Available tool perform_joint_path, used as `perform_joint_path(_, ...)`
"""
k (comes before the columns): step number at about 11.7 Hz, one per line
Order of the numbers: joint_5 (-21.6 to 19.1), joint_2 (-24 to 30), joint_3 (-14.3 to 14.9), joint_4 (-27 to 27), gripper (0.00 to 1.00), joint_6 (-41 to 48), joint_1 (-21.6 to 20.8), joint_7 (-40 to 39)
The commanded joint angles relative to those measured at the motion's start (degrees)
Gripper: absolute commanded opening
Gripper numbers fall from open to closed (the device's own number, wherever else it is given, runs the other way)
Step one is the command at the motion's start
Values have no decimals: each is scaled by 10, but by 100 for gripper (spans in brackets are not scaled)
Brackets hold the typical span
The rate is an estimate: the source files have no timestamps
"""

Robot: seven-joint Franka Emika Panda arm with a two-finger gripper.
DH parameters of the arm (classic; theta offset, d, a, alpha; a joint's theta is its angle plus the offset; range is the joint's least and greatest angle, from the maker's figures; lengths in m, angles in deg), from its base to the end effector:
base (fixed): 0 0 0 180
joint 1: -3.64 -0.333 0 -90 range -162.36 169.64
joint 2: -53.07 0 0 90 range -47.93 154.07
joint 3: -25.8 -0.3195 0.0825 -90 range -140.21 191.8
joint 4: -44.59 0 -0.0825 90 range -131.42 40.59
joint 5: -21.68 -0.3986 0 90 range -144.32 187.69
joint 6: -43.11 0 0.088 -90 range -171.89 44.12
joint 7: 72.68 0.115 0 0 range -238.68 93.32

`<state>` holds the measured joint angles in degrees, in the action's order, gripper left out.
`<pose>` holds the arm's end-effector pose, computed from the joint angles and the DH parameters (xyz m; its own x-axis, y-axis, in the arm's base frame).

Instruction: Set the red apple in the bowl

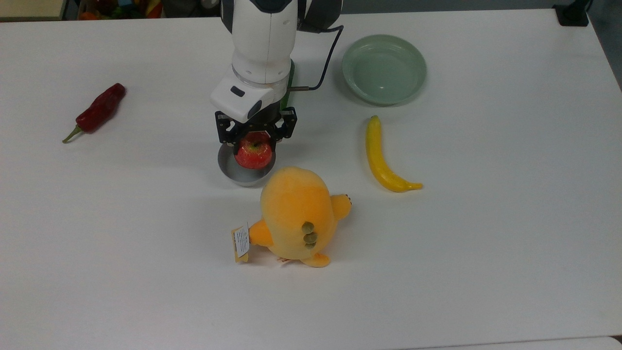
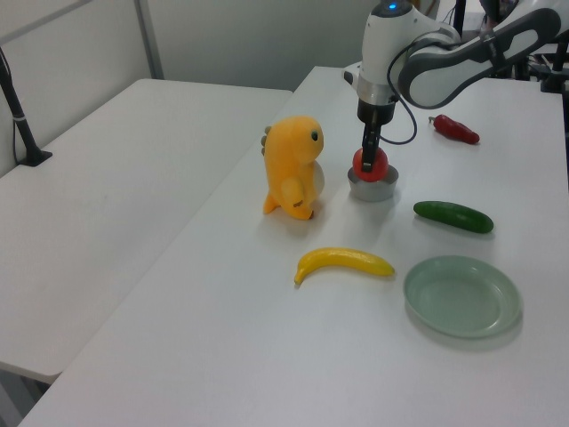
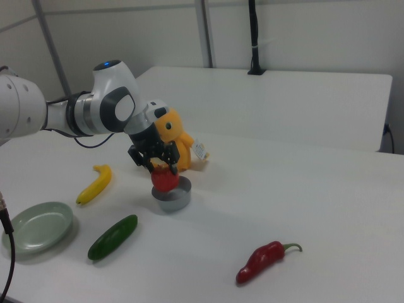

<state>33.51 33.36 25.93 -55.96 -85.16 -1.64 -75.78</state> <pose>0.6728 0.0534 0.3754 0.9565 0.2669 0.1181 0.2429 -0.9523 0.1845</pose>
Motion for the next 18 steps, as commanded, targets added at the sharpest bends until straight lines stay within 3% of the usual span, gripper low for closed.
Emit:
perform_joint_path(1,-10,4,2,-11,100,-13,1,-15)
perform_joint_path(5,-10,10,2,-11,100,5,1,-6)
perform_joint_path(10,-13,98,2,-4,100,108,-6,28)
perform_joint_path(13,-66,154,5,-3,100,127,-8,131)
perform_joint_path(16,-99,195,40,-4,100,202,-33,136)
perform_joint_path(18,-105,194,42,-4,100,197,-33,136)
